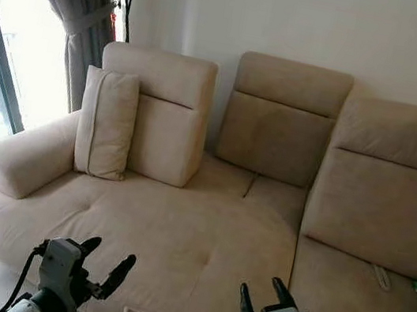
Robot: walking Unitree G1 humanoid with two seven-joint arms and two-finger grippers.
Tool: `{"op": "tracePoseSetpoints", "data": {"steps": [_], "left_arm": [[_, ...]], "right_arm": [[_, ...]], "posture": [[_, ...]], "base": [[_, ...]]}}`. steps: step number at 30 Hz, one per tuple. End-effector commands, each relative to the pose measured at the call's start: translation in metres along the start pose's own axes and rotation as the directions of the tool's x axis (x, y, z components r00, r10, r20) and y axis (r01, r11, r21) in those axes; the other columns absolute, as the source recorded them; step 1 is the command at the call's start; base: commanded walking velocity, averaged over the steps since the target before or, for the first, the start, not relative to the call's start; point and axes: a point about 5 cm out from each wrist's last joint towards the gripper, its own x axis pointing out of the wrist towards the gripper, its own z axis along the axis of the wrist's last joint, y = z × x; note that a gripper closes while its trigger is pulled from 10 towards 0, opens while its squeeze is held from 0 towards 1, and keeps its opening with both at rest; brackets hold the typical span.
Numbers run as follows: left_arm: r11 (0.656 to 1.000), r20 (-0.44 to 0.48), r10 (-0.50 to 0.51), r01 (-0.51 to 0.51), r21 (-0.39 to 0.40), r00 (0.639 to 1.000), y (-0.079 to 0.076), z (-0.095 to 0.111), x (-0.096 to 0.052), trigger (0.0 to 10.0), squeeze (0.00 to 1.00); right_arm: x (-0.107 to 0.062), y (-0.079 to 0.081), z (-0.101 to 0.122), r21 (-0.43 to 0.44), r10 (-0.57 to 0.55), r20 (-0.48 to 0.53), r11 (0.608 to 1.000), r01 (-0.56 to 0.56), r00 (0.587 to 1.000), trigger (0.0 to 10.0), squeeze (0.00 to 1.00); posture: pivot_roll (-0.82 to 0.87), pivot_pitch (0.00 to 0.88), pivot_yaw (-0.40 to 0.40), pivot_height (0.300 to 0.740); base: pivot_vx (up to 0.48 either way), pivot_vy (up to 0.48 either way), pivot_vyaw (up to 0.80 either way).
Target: Move the pillow to the sofa from floor
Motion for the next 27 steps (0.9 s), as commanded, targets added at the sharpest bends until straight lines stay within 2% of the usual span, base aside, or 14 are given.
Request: {"op": "tracePoseSetpoints", "data": {"steps": [1, 10, 20, 27], "left_arm": [[1.000, -0.026, -0.005, 0.005, 0.022, 1.000, 0.0032, -0.0048, 0.0005, 10.0, 0.00], [0.998, -0.032, -0.026, 0.027, 0.051, 0.999, 0.0026, -0.0062, 0.0007, 10.0, 0.00], [0.998, -0.035, -0.028, 0.030, 0.049, 0.999, 0.0016, -0.0084, 0.0000, 10.0, 0.00], [0.998, -0.034, -0.025, 0.027, 0.051, 0.999, 0.0018, -0.0096, 0.0008, 10.0, 0.00]], "right_arm": [[0.0025, 0.0039, -0.0023, 0.012, 0.012, -0.011, 1.000, -0.012, 1.000, 10.0, 0.00], [0.0048, 0.0060, -0.0021, 0.016, 0.026, -0.006, 1.000, -0.026, 1.000, 10.0, 0.00], [0.0042, 0.0075, -0.0034, 0.022, 0.034, -0.009, 0.999, -0.034, 0.999, 10.0, 0.00], [0.0053, 0.0079, -0.0039, 0.025, 0.037, -0.010, 0.999, -0.036, 0.999, 10.0, 0.00]], "posture": [[0.13, 0.000, 0.045, 0.711], [0.12, 0.000, 0.047, 0.676], [0.13, 0.000, 0.045, 0.651], [0.13, 0.000, 0.043, 0.616]], "base": [[0.000, 0.000, 0.00], [0.000, 0.000, 0.00], [0.000, 0.000, 0.00], [0.000, 0.000, 0.00]]}}
